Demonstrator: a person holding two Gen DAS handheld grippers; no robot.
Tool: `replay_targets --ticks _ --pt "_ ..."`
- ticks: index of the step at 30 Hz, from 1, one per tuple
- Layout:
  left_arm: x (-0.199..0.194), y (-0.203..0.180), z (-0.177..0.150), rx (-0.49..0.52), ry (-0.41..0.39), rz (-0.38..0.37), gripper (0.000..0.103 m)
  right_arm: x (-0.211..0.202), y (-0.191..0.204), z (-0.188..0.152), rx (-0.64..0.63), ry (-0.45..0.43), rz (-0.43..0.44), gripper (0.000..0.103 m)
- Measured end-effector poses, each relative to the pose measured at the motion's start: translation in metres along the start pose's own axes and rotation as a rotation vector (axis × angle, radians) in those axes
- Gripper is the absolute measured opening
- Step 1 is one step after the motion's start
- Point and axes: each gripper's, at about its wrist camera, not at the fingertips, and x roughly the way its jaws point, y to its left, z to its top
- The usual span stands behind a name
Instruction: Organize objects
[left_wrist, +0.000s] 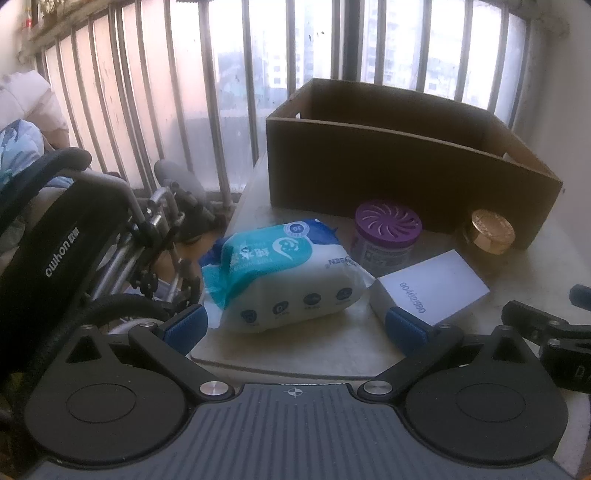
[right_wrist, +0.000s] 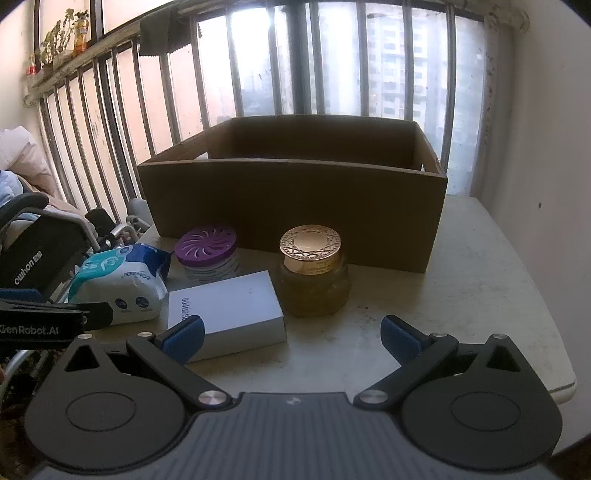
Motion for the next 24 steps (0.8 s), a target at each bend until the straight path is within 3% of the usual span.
replay_targets --ticks 13,17,24 --pt "0.006 -0.001 -0.002 0.028 -0.016 -0.042 0.103 0.013 -0.020 0.004 0.041 -0.004 0.021 0.103" --pt "0.003 -0.005 -0.004 0.052 -0.028 -0.111 0.103 0.019 -0.036 0.006 0.082 -0.009 0.083 0.103" --pt "0.010 -0.021 -0.014 0.082 -0.026 -0.260 0.103 0.034 -0.059 0.005 0.174 0.014 0.264 0.103"
